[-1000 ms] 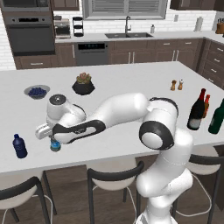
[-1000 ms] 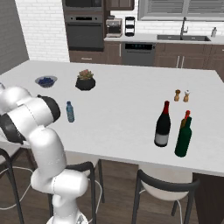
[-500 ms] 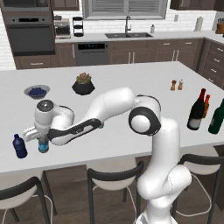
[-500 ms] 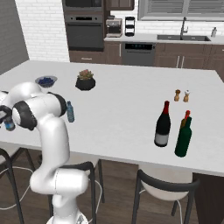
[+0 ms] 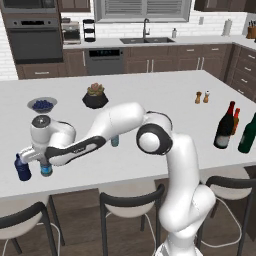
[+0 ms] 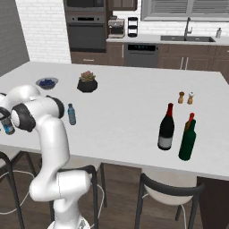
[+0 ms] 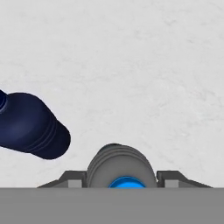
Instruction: Move the plastic bottles in the middle to the plastics group, and the glass bottles in the middle to the glass group.
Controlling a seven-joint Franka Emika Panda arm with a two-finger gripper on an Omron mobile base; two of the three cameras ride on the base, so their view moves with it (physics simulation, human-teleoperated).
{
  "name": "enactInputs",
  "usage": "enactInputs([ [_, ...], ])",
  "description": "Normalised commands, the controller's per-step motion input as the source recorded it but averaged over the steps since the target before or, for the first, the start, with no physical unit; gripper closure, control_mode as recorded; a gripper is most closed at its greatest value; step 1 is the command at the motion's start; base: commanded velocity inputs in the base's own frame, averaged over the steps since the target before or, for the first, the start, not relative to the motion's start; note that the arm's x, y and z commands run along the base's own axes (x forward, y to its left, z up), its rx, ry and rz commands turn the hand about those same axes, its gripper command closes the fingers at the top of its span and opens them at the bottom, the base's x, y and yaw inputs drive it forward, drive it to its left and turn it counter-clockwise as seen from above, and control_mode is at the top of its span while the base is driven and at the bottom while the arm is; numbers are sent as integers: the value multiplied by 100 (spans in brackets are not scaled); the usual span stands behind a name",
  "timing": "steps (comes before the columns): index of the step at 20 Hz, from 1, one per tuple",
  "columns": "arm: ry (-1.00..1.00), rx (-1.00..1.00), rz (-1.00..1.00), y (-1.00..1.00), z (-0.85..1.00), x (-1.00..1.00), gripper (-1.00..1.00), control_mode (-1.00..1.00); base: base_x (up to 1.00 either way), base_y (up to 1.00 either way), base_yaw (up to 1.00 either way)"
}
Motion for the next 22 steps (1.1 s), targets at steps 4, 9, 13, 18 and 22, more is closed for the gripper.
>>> enactInputs([
  [4, 9, 3, 0, -4, -39, 4, 100, -100, 0, 0, 0],
  [9, 5, 8, 0, -10, -42, 1, 100, -100, 0, 0, 0],
  [13, 0, 6, 0, -8, -41, -18, 100, -100, 0, 0, 0],
  [18, 0, 4, 0, -3, -32, -20, -100, -100, 0, 0, 0],
  [22, 0, 4, 0, -3, -3, 0, -100, -100, 0, 0, 0],
])
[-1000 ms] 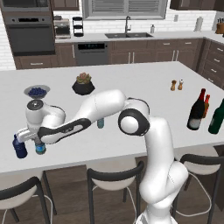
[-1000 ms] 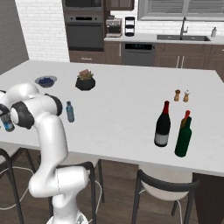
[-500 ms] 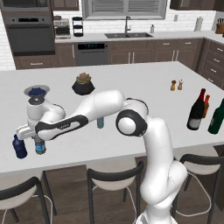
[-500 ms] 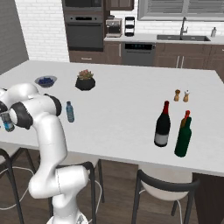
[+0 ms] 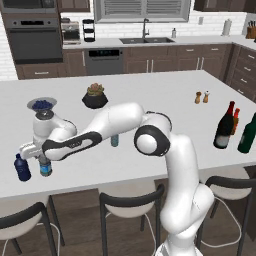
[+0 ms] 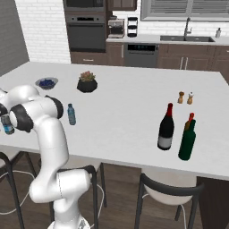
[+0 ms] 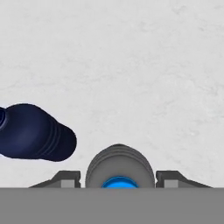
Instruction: Move the plastic bottles in the middle to the plastics group, and the glass bottles in the middle to the glass group.
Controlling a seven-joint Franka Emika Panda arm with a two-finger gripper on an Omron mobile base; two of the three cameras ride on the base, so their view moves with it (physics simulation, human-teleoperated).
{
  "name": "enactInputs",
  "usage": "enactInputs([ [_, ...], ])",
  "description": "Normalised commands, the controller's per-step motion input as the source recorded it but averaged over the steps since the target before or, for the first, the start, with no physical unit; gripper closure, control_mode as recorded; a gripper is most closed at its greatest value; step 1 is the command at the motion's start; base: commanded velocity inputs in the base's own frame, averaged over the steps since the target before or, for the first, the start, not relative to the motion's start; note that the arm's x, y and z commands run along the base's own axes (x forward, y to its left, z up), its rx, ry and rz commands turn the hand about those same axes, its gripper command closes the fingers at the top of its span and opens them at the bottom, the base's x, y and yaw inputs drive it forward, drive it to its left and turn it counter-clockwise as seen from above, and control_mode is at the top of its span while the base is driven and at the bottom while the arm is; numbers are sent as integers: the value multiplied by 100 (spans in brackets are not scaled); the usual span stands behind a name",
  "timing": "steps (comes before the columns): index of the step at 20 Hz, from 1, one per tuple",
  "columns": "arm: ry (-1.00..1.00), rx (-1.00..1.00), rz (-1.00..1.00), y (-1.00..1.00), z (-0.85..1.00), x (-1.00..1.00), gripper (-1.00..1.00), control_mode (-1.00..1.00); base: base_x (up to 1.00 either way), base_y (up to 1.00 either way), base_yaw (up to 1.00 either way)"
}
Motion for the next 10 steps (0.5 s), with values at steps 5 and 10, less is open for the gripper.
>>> enactInputs([
  [5, 0, 1, 0, -1, 9, 0, -100, -100, 0, 0, 0],
  [10, 0, 1, -1, -18, 30, -4, -100, -100, 0, 0, 0],
])
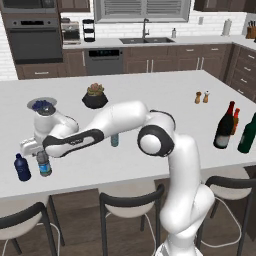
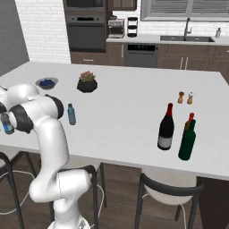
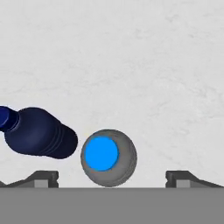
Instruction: Move the plastic bottles in the middle to the plastics group, and the glass bottles in the middle to the glass group.
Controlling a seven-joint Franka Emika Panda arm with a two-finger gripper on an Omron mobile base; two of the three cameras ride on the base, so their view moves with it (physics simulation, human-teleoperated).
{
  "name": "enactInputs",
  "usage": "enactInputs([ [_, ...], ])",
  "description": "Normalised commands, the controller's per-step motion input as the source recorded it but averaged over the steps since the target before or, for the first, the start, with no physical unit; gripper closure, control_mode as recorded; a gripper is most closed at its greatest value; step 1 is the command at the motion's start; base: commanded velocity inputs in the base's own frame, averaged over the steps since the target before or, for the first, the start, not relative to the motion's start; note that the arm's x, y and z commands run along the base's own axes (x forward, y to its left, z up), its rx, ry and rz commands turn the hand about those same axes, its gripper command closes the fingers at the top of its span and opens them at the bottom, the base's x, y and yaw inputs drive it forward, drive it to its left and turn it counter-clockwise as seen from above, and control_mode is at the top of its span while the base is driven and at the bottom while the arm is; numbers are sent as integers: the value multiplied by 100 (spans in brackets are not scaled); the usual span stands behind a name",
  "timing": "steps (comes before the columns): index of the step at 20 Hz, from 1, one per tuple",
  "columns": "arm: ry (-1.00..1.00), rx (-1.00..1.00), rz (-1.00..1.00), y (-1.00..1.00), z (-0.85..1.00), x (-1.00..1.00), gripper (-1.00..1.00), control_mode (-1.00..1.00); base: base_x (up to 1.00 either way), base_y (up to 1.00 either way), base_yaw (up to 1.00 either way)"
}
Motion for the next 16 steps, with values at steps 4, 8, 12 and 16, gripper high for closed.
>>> enactInputs([
  [4, 0, 8, 0, -55, 30, -29, -100, -100, 0, 0, 0],
  [8, 0, 5, -5, -79, 18, -56, -100, -100, 0, 0, 0],
  [12, 0, 1, -6, -99, 2, -61, -100, -100, 0, 0, 0],
  [16, -1, 1, -1, -100, 1, -44, -100, -100, 0, 0, 0],
])
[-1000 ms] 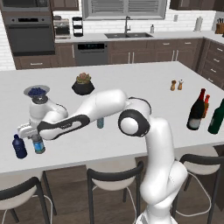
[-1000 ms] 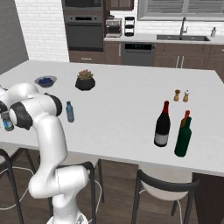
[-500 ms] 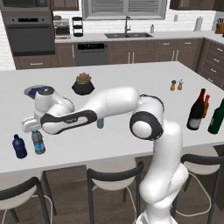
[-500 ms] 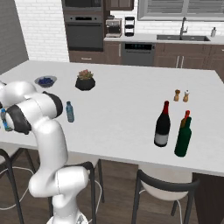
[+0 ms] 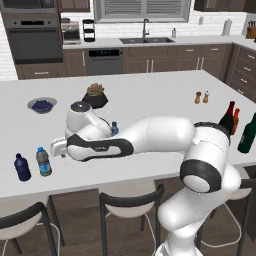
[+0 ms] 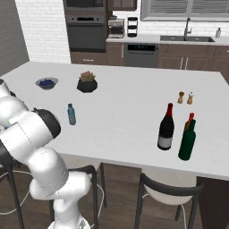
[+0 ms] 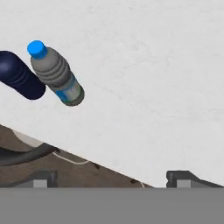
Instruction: Move the plastic bottles in the middle to the plastics group, and the glass bottles in the middle to the glass group.
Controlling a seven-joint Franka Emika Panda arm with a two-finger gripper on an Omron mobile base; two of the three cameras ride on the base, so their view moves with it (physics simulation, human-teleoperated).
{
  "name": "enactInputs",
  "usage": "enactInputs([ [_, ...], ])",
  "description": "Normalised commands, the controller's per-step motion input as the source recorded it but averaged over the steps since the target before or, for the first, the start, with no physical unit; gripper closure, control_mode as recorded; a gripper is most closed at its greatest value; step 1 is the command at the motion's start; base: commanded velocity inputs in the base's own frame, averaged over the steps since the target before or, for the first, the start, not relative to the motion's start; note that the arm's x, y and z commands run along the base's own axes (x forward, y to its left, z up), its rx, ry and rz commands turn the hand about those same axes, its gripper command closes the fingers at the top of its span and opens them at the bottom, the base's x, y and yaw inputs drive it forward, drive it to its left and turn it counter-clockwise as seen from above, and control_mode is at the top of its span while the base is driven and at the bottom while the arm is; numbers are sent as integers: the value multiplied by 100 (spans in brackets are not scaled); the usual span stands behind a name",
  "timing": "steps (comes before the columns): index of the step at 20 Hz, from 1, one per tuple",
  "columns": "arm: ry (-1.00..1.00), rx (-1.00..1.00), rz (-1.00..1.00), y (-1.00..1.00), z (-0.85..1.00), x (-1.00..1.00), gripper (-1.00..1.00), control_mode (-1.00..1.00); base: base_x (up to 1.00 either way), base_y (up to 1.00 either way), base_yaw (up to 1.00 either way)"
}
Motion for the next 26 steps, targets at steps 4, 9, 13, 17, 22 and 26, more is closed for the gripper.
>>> enactInputs([
  [4, -3, 0, -6, -99, 10, -14, -100, -100, 0, 0, 0],
  [9, 0, 0, -19, -81, 31, 17, -100, -100, 0, 0, 0],
  [13, 1, 0, -20, -73, 41, 30, -100, -100, 0, 0, 0],
  [17, 0, 0, -20, -64, 39, 35, -100, -100, 0, 0, 0],
  [22, 0, 0, -17, -57, 33, 37, -100, -100, 0, 0, 0],
  [26, 0, 0, -4, -52, 13, 36, -100, -100, 0, 0, 0],
])
